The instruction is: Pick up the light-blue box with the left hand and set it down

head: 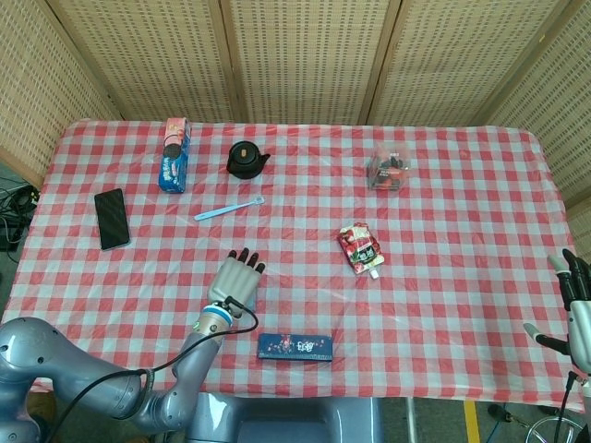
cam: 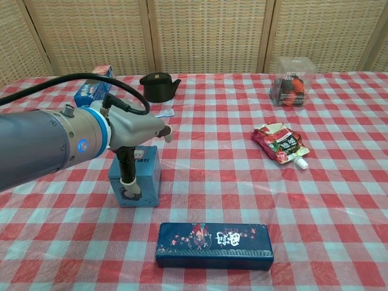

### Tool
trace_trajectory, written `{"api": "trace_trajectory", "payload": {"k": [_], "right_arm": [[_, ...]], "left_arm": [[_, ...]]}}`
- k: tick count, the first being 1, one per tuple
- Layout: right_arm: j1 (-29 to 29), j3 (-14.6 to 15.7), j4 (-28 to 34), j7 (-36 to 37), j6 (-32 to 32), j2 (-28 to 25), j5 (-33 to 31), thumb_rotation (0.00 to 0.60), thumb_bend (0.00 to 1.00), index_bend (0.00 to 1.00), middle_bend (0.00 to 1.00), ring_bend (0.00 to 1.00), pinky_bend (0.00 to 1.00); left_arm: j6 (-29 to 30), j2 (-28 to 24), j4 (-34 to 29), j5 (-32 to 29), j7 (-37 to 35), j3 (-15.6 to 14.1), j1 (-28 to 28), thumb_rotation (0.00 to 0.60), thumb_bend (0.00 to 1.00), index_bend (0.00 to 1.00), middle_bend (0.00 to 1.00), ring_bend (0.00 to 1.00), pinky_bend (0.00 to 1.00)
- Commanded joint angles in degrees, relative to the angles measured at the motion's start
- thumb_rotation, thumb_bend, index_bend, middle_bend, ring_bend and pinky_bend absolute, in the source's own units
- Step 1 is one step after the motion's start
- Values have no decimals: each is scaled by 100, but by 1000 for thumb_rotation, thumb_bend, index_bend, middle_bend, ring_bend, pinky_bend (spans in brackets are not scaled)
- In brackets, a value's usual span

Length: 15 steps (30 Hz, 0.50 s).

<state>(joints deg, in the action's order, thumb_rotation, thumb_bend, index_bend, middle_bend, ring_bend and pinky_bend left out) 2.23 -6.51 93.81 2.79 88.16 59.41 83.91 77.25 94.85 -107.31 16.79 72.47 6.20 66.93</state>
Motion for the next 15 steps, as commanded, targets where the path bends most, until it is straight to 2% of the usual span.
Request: {"api": "trace_trajectory", "payload": {"k": [1,3,5,11,13,15], "right_arm": [[1,-1,-1,-7,1,3,-2,600,0,0,0,0,0],[3,-1,-4,-8,-5,6,-6,600,0,0,0,0,0],[6,1,-6,-9,-13,8,-8,600,0,0,0,0,0],[9,5,-12,-2,-21,10,-6,600,0,0,0,0,0],[6,3,-9,7,-15,7,-7,600,0,0,0,0,0],[3,3,-6,11,-10,4,-6,600,0,0,0,0,0]], "left_arm": [[21,42,63,-10,28,0,13,600,0,344,328,312,379],[35,55,90,49,-3,-1,0,600,0,423,395,373,422],[17,34,98,168,-93,-2,-32,600,0,452,420,394,436],[-101,-111,68,536,-471,21,-165,600,0,483,441,415,438],[-259,-271,61,913,-921,60,-309,600,0,493,450,427,437],[-617,-488,63,1380,-1727,130,-559,600,0,498,454,438,437]]}}
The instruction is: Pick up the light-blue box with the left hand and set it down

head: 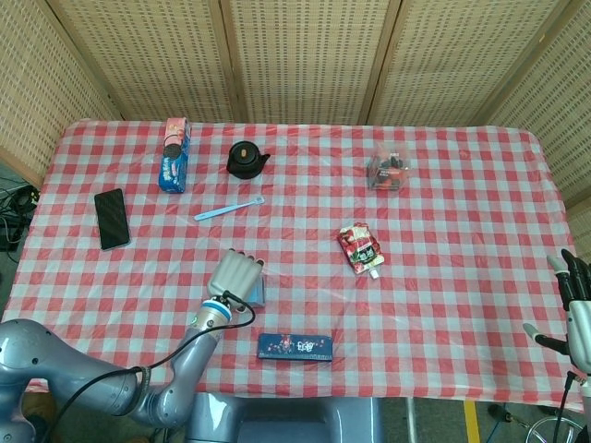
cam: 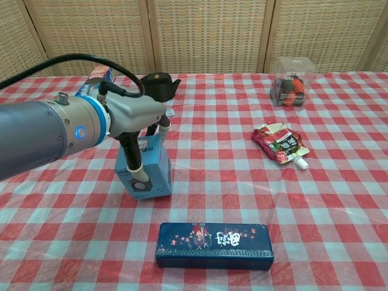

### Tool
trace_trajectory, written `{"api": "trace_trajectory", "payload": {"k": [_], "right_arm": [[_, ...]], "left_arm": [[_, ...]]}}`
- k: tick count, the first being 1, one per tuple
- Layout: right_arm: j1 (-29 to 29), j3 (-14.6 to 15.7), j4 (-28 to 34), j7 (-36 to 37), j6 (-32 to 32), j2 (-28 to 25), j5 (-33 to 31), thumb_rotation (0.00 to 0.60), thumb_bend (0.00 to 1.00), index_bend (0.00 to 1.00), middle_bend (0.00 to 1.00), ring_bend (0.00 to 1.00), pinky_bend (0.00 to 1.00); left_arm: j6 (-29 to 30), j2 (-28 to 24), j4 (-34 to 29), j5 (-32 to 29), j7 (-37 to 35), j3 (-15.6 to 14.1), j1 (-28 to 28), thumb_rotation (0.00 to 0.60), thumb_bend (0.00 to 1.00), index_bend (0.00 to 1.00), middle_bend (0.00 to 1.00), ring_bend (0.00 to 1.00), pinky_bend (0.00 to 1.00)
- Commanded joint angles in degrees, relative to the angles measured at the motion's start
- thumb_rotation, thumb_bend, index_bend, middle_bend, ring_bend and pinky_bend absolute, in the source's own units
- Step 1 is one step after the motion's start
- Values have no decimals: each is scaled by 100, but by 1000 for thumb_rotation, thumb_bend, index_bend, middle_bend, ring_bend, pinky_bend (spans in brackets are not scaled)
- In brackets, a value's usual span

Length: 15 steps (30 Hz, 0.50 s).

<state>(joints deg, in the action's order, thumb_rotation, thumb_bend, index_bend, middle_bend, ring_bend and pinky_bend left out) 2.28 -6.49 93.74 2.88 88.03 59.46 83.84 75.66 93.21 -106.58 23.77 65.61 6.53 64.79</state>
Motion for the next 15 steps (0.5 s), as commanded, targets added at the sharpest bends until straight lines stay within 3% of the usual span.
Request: {"api": "trace_trajectory", "payload": {"k": [1,6,8,10,15], "right_arm": [[-3,1,1,4,5,-1,1,600,0,0,0,0,0],[3,11,8,-22,-5,4,14,600,0,0,0,0,0],[2,12,19,-46,0,11,15,600,0,0,0,0,0],[3,18,23,-80,-6,22,15,600,0,0,0,0,0],[14,21,24,-105,-31,34,6,600,0,0,0,0,0]], "left_arm": [[-659,-423,10,886,-1493,160,-475,600,0,498,454,442,437],[-1393,-670,476,2168,-3805,359,-1126,600,0,500,455,446,437],[-1683,-596,960,2893,-5378,475,-1527,600,0,502,455,446,437],[-1809,-414,1650,3813,-6649,384,-1790,600,0,503,455,446,437],[-1795,78,2792,4765,-8413,227,-2039,600,0,503,455,446,437]]}}
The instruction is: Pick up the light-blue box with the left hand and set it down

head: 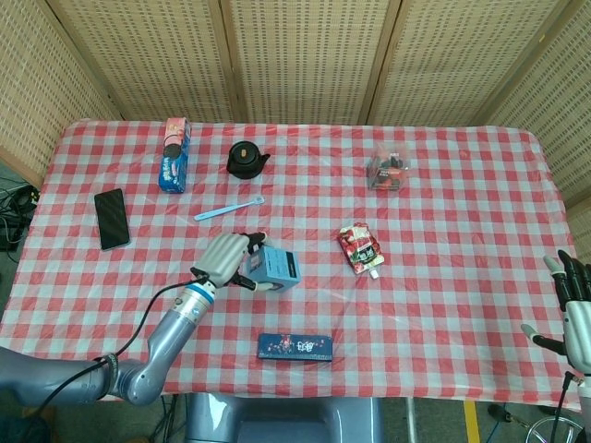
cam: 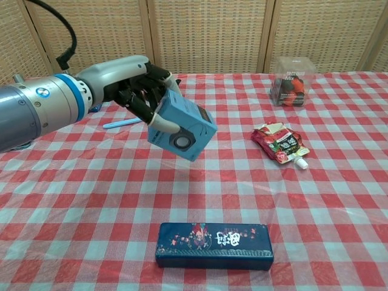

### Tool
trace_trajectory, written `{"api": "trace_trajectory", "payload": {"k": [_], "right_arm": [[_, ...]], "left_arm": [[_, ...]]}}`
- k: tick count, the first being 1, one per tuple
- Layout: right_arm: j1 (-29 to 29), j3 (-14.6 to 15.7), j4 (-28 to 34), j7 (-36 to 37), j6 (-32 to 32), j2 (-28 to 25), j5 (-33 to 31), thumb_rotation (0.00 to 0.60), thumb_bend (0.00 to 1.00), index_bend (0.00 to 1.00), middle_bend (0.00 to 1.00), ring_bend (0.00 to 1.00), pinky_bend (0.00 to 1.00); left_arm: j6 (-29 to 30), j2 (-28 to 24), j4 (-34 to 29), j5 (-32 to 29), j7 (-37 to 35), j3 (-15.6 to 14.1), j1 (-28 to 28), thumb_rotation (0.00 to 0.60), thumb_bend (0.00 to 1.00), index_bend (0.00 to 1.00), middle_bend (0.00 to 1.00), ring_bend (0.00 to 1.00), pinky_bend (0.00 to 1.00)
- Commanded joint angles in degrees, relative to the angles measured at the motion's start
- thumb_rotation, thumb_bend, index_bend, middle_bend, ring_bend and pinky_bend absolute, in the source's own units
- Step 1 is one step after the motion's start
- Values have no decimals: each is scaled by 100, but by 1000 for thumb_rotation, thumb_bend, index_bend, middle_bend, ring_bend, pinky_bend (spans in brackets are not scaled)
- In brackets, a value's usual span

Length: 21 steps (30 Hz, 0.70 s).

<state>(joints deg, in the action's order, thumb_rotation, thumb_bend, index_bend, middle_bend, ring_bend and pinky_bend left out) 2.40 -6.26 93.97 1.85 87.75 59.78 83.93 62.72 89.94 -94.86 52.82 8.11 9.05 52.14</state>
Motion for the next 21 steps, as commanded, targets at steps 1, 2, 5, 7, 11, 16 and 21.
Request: {"api": "trace_trajectory", "payload": {"k": [1,2,5,7,11,16,21], "right_arm": [[3,-2,0,-3,-4,2,-6,600,0,0,0,0,0],[3,-4,-1,-4,-5,2,-11,600,0,0,0,0,0],[4,-9,-3,-6,-8,3,-22,600,0,0,0,0,0],[5,-9,-5,-5,-11,2,-25,600,0,0,0,0,0],[5,-11,-10,8,-15,-3,-32,600,0,0,0,0,0],[5,-30,-32,52,-28,-15,-76,600,0,0,0,0,0],[12,-20,-34,56,-37,-15,-55,600,0,0,0,0,0]], "left_arm": [[-482,475,1760,1944,-2839,-38,-796,600,0,503,455,446,437],[-437,584,1976,2071,-3053,-65,-823,600,0,503,455,446,437],[-300,918,2568,2372,-3447,-164,-884,600,0,504,455,446,437],[-309,1032,2731,2435,-3677,-189,-907,600,0,505,455,446,437],[-384,1288,3149,2589,-4183,-259,-932,600,0,505,455,446,437],[-364,1607,3619,2709,-4644,-317,-1016,600,0,500,455,446,437],[-406,1743,3938,2852,-4836,-431,-1080,600,0,395,360,389,384]]}}
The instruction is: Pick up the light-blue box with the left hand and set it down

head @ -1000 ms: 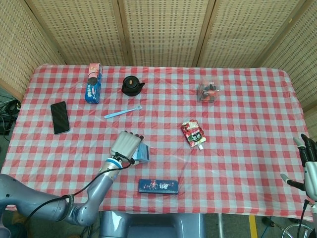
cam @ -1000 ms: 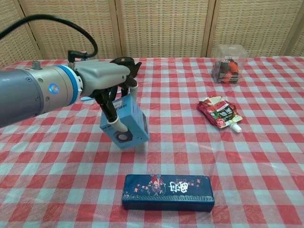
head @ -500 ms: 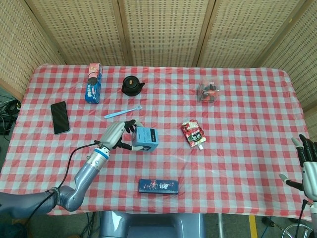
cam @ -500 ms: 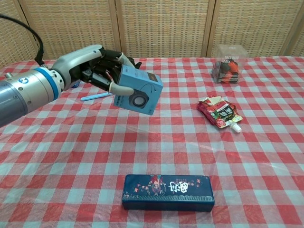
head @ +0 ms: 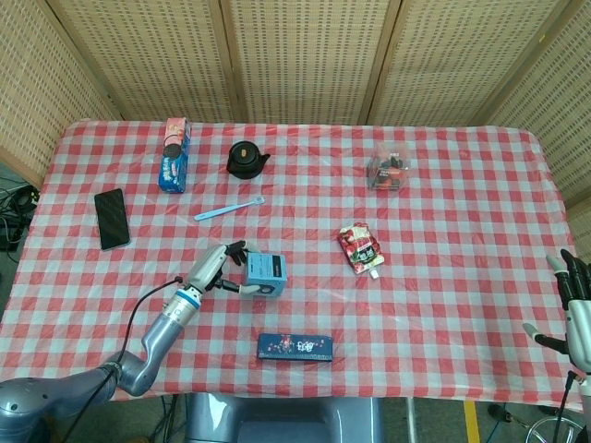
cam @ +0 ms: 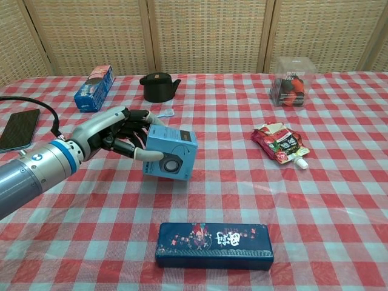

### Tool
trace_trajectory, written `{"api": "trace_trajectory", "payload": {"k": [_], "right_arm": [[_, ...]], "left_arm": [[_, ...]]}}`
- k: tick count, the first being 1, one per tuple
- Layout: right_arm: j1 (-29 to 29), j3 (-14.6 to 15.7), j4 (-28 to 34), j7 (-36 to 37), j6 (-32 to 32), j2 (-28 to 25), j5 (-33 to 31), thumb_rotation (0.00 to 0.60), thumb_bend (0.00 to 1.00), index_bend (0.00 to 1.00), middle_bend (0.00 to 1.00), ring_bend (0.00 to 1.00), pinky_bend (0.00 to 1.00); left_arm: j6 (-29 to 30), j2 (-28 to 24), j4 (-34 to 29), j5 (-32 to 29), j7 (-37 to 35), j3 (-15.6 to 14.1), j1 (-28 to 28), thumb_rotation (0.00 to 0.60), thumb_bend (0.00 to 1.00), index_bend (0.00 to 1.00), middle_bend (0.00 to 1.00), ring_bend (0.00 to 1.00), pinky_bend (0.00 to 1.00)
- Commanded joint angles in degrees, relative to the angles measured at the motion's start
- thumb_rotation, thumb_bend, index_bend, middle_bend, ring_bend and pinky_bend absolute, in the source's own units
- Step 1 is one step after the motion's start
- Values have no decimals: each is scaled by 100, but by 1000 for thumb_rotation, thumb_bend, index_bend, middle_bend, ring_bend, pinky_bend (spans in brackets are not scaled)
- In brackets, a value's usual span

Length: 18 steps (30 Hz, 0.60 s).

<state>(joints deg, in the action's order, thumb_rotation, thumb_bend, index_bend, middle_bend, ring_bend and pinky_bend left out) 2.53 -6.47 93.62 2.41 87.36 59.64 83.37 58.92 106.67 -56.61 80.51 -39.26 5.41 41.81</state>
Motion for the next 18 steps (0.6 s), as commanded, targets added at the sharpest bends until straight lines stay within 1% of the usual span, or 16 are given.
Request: {"api": "trace_trajectory", "payload": {"k": [1,2,3,4,5,6,7,9,10,13,16,18], "right_arm": [[-2,0,1,-1,6,-2,2,600,0,0,0,0,0],[-5,-3,0,-1,12,-2,-4,600,0,0,0,0,0],[-6,-7,-3,-5,16,-1,-9,600,0,0,0,0,0],[-7,-10,-6,-8,16,-1,-16,600,0,0,0,0,0],[-6,-12,-8,-9,16,-1,-21,600,0,0,0,0,0],[-6,-16,-9,-10,15,-1,-28,600,0,0,0,0,0],[-6,-18,-10,-11,13,0,-33,600,0,0,0,0,0],[-5,-18,-9,-14,13,1,-34,600,0,0,0,0,0],[-3,-14,-7,-20,13,2,-24,600,0,0,0,0,0],[-3,-6,-1,-33,16,5,-7,600,0,0,0,0,0],[-5,1,16,-40,26,4,13,600,0,0,0,0,0],[-9,4,34,-40,44,-1,36,600,0,0,0,0,0]], "left_arm": [[-31,70,121,106,-124,-85,-54,600,0,325,291,336,350],[-10,57,127,173,-172,-126,-70,600,0,192,167,218,274],[51,47,116,224,-222,-141,-92,600,0,77,63,104,181],[148,40,101,272,-280,-142,-125,600,0,27,19,49,119],[225,35,92,305,-312,-140,-149,600,0,0,0,5,48],[350,21,76,360,-353,-138,-186,600,0,0,0,0,10],[472,-9,45,416,-395,-141,-223,600,0,0,0,0,1],[712,-107,-56,525,-448,-140,-294,600,0,0,0,0,0],[966,-215,-145,638,-414,-135,-347,600,0,0,0,0,0],[1266,-459,-385,816,-340,-173,-429,600,0,0,0,0,0],[1525,-841,-710,979,-43,-218,-521,600,0,0,0,0,0],[1475,-1281,-1017,1028,449,-316,-574,600,0,0,0,0,0]]}}
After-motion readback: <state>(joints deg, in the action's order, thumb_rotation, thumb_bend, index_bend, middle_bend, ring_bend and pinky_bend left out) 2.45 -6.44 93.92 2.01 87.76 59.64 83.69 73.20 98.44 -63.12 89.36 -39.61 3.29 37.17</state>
